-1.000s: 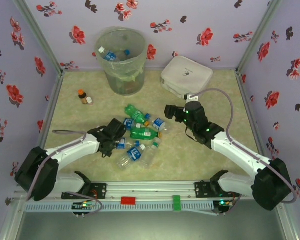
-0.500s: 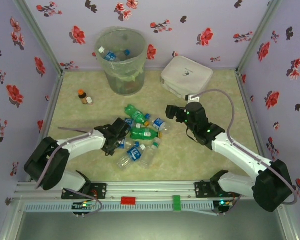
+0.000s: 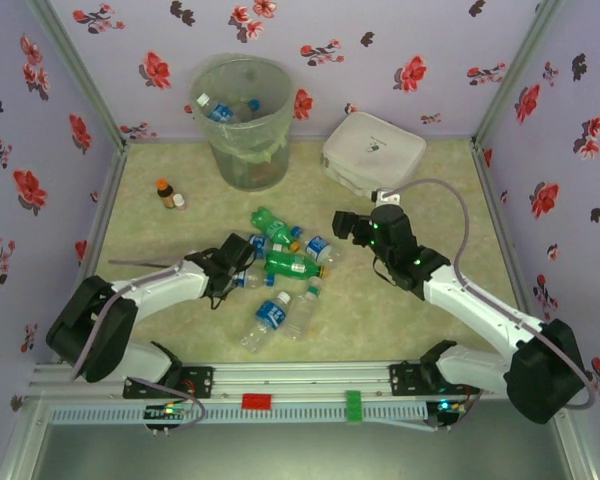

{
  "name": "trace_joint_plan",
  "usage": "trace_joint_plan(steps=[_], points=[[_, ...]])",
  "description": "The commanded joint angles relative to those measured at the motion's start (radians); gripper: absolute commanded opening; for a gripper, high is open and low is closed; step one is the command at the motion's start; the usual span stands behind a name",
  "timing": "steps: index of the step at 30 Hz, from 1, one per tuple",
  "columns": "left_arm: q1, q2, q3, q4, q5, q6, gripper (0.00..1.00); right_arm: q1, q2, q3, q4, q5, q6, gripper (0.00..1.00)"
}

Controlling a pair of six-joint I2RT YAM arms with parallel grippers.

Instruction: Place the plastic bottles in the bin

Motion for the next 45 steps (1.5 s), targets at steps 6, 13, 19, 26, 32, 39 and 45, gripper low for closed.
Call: trace_joint_plan(steps=[6,13,19,26,32,39,45], points=[[0.125,-0.172,-0.029,-0.014,-0.154,0.140,0.52,0.011,0.065,0.063,0.020,-0.048,0.039,1.00],[0.274,-0.333,0.013,0.073,-0.193,0.502,0.52,0.013,0.133,0.091,0.033,-0.055,0.061,1.00],[0.339,-0.354,0.182,0.214,-0.167,0.872,0.51,0.014,0.219,0.147,0.030,-0.099,0.079,1.00],[0.360,-0.252,0.437,0.388,-0.097,1.135,0.48,0.027,0.262,0.177,0.024,-0.109,0.094,1.00],[0.373,-0.105,0.660,0.480,0.012,1.186,0.48,0.045,0.244,0.179,-0.004,-0.088,0.083,1.00],[0.378,0.102,0.901,0.529,0.139,1.212,0.47,0.068,0.187,0.151,-0.033,-0.048,0.075,1.00],[0.380,0.335,1.217,0.369,0.283,1.234,0.47,0.073,0.134,0.119,-0.049,-0.024,0.076,1.00]])
